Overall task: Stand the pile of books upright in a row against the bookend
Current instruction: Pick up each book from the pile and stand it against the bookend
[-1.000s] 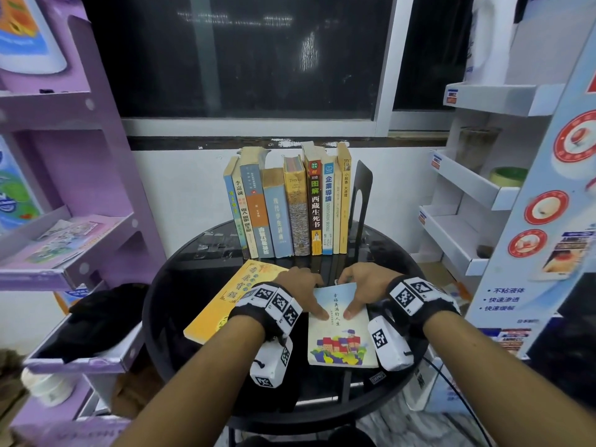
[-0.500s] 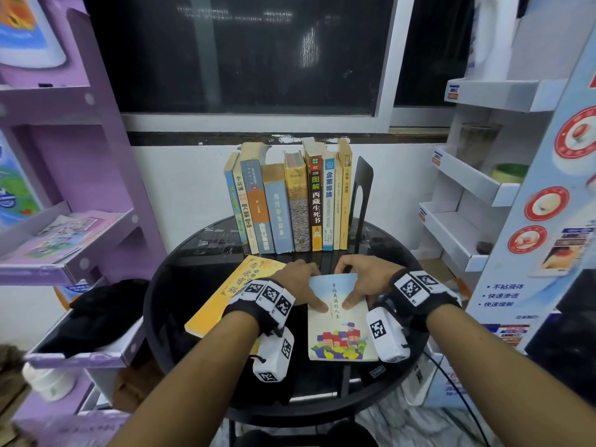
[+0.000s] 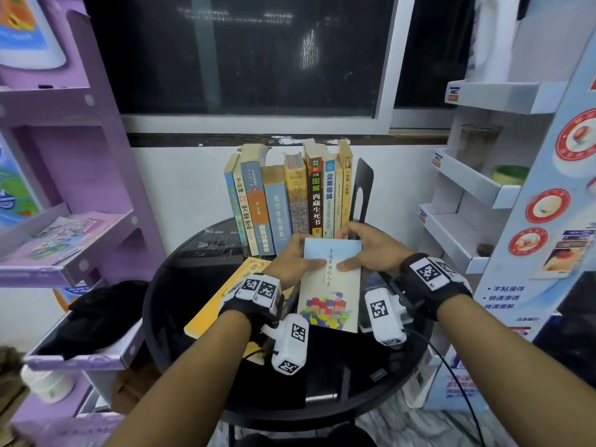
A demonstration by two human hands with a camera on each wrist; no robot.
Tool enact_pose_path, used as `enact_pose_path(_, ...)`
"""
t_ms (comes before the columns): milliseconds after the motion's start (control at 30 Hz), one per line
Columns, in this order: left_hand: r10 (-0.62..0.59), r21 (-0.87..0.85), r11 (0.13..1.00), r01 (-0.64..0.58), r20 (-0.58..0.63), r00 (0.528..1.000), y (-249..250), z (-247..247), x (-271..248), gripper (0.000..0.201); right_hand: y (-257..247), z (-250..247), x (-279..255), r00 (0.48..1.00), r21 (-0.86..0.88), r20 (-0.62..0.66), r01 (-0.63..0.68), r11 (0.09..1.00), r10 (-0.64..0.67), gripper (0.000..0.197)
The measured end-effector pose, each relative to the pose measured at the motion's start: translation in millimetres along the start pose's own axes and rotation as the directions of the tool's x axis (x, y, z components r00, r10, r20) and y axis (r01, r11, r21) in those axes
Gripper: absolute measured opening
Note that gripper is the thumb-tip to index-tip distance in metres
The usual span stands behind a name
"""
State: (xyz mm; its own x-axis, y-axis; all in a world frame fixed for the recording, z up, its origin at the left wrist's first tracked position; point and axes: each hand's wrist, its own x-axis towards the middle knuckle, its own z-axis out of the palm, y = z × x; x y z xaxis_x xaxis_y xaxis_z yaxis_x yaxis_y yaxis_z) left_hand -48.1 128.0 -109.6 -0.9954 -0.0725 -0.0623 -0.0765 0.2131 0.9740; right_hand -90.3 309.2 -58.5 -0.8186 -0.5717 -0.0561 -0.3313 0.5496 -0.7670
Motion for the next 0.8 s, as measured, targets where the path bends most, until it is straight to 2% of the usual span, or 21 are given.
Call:
enact_pose_path(67,0.001,-0.126,0.992,-0.011,-0.076,0.997,3,1,2,0.038,-6,1,1,0.998,0.031,-0.052,0.027,0.999,-0.026,0.041)
enact_pose_path(167,0.034,-0.187,0.98,-0.064,-0.161,0.986,5,1,4,0.028,-14,3,1,0.995,0.068,-0.083,0.058,0.996,-0.052,0.038)
enact_pose_path(267,0.048,-0.255,0.961,-0.103,-0.214,0.976,7,-2,3,0.013,-23,3,0,0.997,0.162,-0.04,0.066,0.984,-0.061,0.033)
enact_pose_path(333,0.052,-0.33,0.937,-0.118,-0.204,0.978,8,-5,3,0.009,-29,1,-3,0.998,0.216,0.027,0.045,0.975,-0.052,0.038)
enact_pose_path(467,0.087,-0.43,0.89,-0.151,-0.164,0.983,10,-10,0,0.008,-37,3,-7,0.994,0.215,0.083,0.049,0.975,-0.068,0.049)
enact_pose_path(800,0.147,-0.471,0.86,-0.197,-0.14,0.979,21,-13,-5,0.03,-51,13,-13,0.993,0.013,0.008,0.12,0.993,-0.12,0.055)
